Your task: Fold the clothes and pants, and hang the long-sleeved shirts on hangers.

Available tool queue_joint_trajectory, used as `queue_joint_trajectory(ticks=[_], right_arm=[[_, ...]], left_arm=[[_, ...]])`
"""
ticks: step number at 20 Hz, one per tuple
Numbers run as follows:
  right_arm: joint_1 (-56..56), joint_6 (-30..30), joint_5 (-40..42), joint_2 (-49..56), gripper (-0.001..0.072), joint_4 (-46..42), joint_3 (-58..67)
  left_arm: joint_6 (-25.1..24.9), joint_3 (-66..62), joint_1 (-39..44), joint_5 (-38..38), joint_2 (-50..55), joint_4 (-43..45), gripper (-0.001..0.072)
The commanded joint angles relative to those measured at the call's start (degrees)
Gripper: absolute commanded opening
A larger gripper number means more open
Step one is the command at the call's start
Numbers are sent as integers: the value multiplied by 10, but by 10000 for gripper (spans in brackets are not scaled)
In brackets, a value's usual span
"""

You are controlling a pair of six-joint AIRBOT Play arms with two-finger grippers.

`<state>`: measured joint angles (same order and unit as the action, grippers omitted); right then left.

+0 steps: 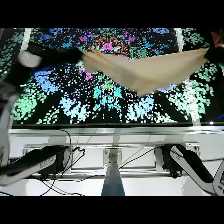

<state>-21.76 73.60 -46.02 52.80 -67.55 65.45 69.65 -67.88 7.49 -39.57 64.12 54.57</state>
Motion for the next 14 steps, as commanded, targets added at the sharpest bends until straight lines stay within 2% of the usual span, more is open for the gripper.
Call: queue_joint_trajectory(ticks=[1, 4, 6, 9, 12, 14], right_arm=[[0, 14, -19, -75, 9, 30, 9], [0, 14, -107, -124, 9, 32, 9], [0, 13, -213, -137, 9, 31, 9], [0, 13, -355, -137, 9, 33, -10], [0, 13, -371, -137, 9, 45, -65], [0, 13, -355, -130, 8, 63, -127]], left_arm=[[0, -20, -66, 10, -136, 133, 16], [0, -20, -92, 9, -225, 181, 15], [0, -19, -93, -6, -254, 186, 16], [0, -19, -93, -99, -247, 185, 15], [0, -12, -93, -218, -188, 185, 15], [1, 9, -93, -257, -130, 185, 16]])
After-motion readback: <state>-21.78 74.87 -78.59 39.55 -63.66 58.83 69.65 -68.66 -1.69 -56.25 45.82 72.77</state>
